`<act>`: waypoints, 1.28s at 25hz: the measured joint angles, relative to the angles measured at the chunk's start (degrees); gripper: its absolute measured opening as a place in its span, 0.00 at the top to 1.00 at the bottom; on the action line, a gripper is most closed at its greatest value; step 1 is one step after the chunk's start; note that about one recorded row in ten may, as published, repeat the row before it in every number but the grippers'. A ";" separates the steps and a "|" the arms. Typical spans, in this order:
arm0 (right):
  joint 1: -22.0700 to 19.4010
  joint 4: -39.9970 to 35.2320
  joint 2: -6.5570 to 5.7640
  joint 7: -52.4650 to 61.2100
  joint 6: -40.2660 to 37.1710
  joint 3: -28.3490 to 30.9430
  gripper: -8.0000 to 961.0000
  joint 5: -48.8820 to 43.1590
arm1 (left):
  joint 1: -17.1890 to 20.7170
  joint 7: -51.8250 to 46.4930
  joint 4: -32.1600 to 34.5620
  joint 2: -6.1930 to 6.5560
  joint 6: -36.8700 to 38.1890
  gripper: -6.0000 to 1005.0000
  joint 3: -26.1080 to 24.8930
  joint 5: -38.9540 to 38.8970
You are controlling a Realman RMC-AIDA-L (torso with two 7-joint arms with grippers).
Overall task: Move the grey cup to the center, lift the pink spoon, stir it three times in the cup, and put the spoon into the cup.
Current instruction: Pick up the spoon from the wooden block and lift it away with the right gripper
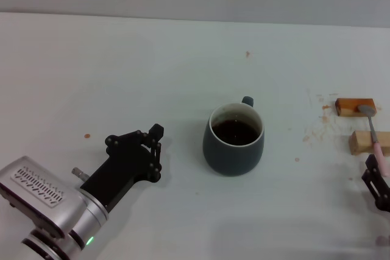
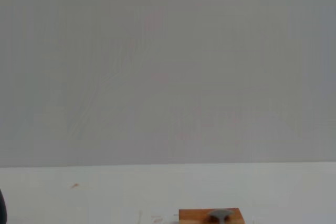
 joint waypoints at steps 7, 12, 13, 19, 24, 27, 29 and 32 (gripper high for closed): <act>0.50 0.00 -0.03 0.00 0.94 0.03 0.21 0.00 | -0.01 0.00 0.11 0.00 0.00 1.00 0.00 0.00; 0.82 0.00 -0.06 0.00 1.77 0.20 0.21 0.00 | -0.01 0.00 0.15 0.00 0.00 1.00 0.00 0.00; 0.91 0.00 -0.06 0.00 1.84 0.17 0.21 0.00 | -0.01 0.00 0.15 0.00 0.00 1.00 0.00 0.00; 1.18 0.00 -0.09 0.01 1.94 -0.03 0.21 0.00 | -0.01 0.00 0.15 0.00 0.00 1.00 0.00 0.00; 1.21 -0.04 -0.09 1.10 2.36 0.02 0.22 0.00 | -0.01 0.00 0.15 0.00 0.00 1.00 0.00 0.00; 1.27 -0.39 -0.09 3.36 2.82 0.40 0.22 0.00 | 0.03 0.00 0.13 0.00 0.00 1.00 0.00 0.00; 1.28 -0.59 -0.12 4.11 2.94 0.50 0.22 0.00 | 0.07 0.00 0.09 0.00 0.00 1.00 0.00 0.00; 1.25 -0.66 -0.17 4.26 2.94 0.57 0.22 0.00 | 0.11 0.00 0.10 0.00 0.01 1.00 0.00 0.00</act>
